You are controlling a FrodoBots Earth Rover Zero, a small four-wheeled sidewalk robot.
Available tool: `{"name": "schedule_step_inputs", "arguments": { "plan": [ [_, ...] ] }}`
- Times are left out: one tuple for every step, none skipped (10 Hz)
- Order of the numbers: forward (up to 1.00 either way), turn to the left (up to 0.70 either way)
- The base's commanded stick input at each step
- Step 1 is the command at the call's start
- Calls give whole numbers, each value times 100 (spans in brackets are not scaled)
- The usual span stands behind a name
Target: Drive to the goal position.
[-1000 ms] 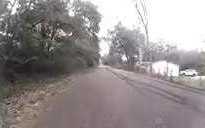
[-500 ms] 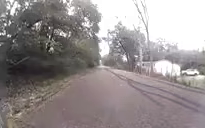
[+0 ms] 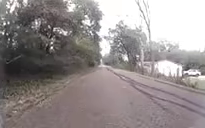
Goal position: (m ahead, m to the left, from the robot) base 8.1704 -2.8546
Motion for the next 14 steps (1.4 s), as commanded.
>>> {"name": "schedule_step_inputs", "arguments": {
  "plan": [
    [70, 0],
    [70, 0],
    [70, 0],
    [70, 0],
    [70, 0],
    [70, 0],
    [70, 0],
    [70, 0],
    [70, 0],
    [70, 0],
    [70, 0],
    [70, 0],
    [70, 0],
    [70, 0]
  ]
}}
